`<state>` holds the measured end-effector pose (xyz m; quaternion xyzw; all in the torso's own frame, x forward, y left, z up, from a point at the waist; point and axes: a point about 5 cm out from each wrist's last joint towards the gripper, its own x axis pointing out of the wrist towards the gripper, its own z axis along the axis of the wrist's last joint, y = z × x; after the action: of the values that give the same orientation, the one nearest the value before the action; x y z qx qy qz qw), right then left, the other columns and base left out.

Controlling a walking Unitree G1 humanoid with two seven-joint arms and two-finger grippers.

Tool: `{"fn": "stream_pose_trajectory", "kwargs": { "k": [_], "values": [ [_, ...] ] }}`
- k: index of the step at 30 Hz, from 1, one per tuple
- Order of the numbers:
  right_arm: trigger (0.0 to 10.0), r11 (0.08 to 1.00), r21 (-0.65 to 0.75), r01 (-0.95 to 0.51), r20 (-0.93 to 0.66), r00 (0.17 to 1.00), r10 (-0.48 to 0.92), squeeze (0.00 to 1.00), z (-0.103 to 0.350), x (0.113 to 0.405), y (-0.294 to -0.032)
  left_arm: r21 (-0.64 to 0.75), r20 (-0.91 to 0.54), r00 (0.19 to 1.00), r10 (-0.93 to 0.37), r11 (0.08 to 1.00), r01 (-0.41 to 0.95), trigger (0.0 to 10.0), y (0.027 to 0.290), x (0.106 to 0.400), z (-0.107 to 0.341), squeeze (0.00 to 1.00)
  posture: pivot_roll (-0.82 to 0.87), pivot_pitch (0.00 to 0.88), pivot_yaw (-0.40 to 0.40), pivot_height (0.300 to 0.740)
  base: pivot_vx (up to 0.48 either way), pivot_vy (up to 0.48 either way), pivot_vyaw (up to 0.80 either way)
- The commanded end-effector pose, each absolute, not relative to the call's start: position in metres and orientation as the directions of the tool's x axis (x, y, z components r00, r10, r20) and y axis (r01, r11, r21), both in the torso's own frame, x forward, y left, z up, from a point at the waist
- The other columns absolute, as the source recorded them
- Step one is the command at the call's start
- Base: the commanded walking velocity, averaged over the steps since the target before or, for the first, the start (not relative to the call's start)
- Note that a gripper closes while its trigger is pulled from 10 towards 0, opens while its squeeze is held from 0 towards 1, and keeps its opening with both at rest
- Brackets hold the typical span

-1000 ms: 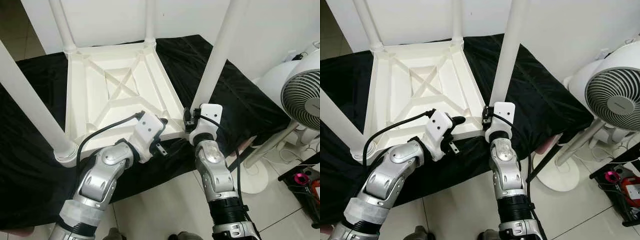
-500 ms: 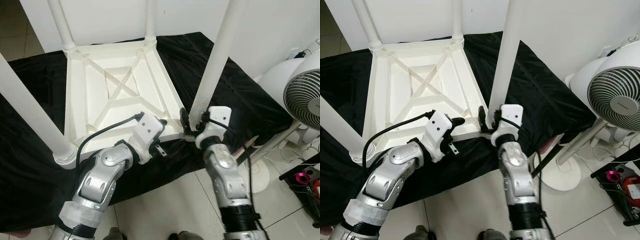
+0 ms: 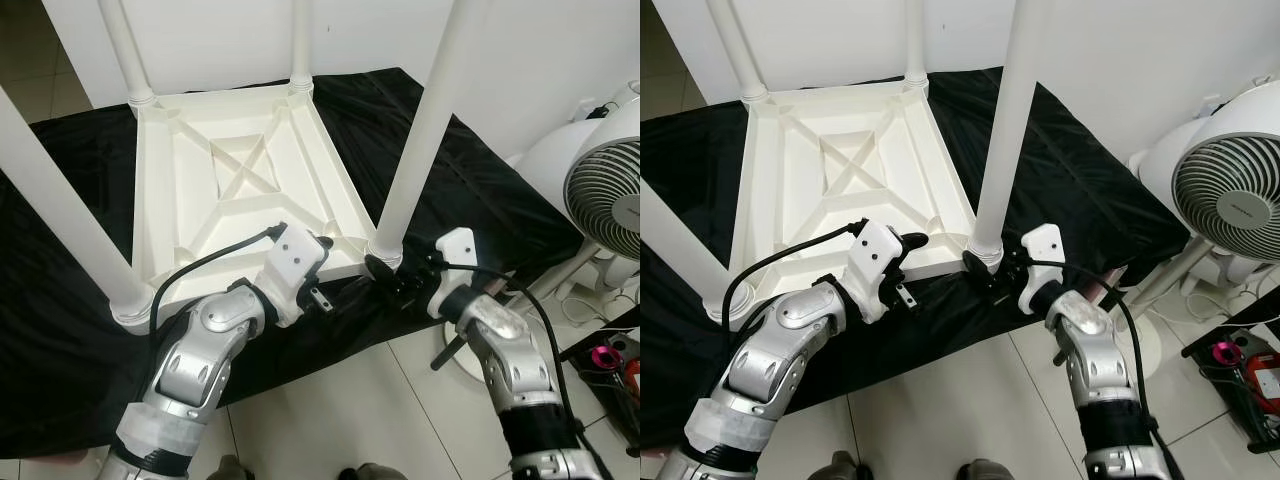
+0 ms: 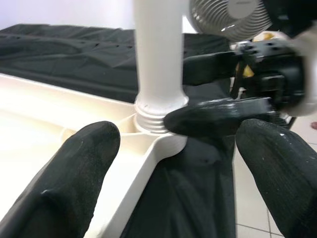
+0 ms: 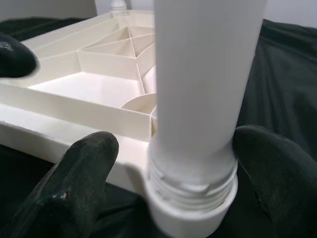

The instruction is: Building children table

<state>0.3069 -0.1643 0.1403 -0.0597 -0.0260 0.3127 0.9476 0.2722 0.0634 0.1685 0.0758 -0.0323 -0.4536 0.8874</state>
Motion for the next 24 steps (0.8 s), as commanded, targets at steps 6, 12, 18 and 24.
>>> {"fn": "stream_pose_trajectory", "kwargs": {
  "k": [6, 12, 18, 24],
  "values": [
    [10.0, 0.758, -0.191, -0.624, -0.028, 0.775, 0.631, 0.00, 0.141, 0.320, -0.166, 0.166, -0.014, 0.606, -0.795, 0.596, 0.786, 10.0, 0.064, 0.277, 0.169, 0.00, -0.10, 0.029, 0.027, 0.740, 0.000, 0.000, 0.00],
    [10.0, 0.725, -0.239, -0.646, -0.068, 0.756, 0.651, 0.00, 0.142, 0.332, -0.165, 0.170, -0.009, 0.610, -0.793, 0.600, 0.782, 10.0, 0.065, 0.278, 0.171, 0.00, -0.10, 0.032, 0.030, 0.740, 0.000, 0.000, 0.00],
    [0.0, 0.697, -0.241, -0.675, -0.098, 0.732, 0.675, 0.00, 0.140, 0.337, -0.167, 0.170, -0.008, 0.615, -0.788, 0.605, 0.778, 10.0, 0.066, 0.279, 0.172, 0.00, -0.09, 0.044, 0.025, 0.740, 0.000, 0.000, 0.00],
    [0.0, 0.692, -0.230, -0.684, -0.114, 0.725, 0.679, 0.00, 0.135, 0.337, -0.176, 0.167, -0.007, 0.623, -0.782, 0.614, 0.772, 10.0, 0.068, 0.278, 0.172, 0.00, -0.09, 0.055, 0.023, 0.740, 0.000, 0.000, 0.00]
  ]
}}
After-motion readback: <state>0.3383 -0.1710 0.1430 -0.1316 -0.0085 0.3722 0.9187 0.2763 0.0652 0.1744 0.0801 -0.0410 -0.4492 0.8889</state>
